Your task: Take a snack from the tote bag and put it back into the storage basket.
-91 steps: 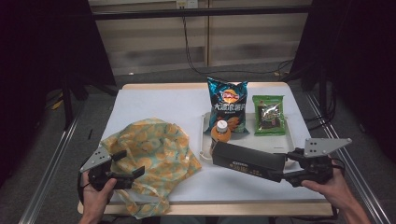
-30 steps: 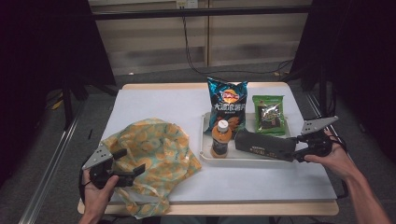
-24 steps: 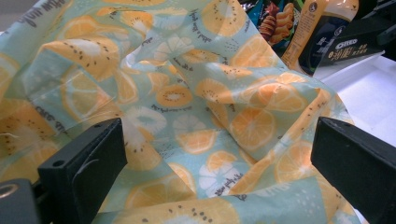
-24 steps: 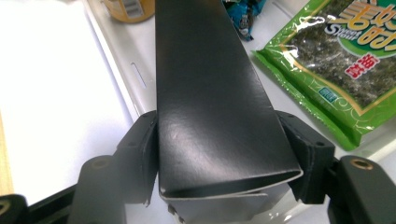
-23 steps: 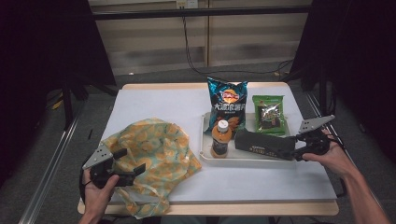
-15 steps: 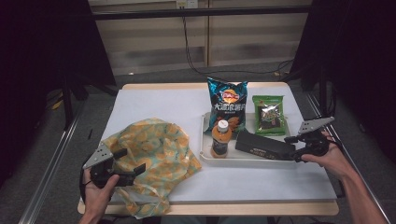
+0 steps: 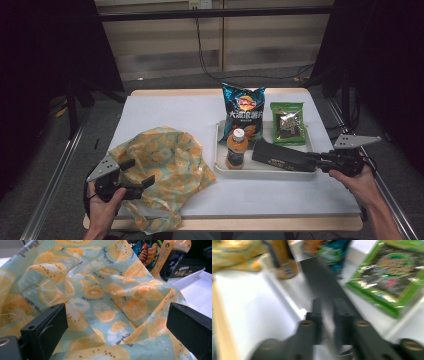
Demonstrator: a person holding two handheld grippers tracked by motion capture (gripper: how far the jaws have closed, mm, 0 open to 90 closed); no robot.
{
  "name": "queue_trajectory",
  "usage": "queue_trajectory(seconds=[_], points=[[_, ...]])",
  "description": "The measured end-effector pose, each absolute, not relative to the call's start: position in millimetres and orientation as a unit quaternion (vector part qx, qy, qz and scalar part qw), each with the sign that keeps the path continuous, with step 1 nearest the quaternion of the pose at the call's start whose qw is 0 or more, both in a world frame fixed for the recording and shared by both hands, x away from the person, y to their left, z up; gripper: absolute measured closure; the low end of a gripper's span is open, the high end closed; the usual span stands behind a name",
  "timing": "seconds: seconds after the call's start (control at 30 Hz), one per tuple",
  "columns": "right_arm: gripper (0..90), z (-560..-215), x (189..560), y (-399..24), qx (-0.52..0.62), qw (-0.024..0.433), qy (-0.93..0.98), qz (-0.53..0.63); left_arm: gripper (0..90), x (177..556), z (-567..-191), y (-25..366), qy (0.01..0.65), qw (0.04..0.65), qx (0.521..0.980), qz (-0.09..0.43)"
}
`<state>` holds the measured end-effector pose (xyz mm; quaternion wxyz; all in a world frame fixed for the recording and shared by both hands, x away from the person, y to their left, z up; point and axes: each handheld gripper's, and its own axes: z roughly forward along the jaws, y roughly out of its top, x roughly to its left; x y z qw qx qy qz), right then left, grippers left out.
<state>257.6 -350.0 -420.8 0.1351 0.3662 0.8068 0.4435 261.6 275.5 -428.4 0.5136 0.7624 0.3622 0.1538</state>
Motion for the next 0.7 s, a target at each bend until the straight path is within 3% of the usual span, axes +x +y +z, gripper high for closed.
queue_trajectory(seconds=[0.07, 0.33, 0.7], points=[[90.0, -425, 253, -347, 0.365, 0.123, 0.814, 0.435, 3.2, 261, -429, 277, 0.362, 0.515, 0.762, 0.154], [90.0, -444, 251, -349, 0.387, 0.119, 0.812, 0.421, 3.3, 259, -429, 278, 0.364, 0.512, 0.763, 0.156], [90.0, -444, 263, -348, 0.403, 0.135, 0.807, 0.41, 3.5, 259, -429, 278, 0.364, 0.511, 0.763, 0.156]])
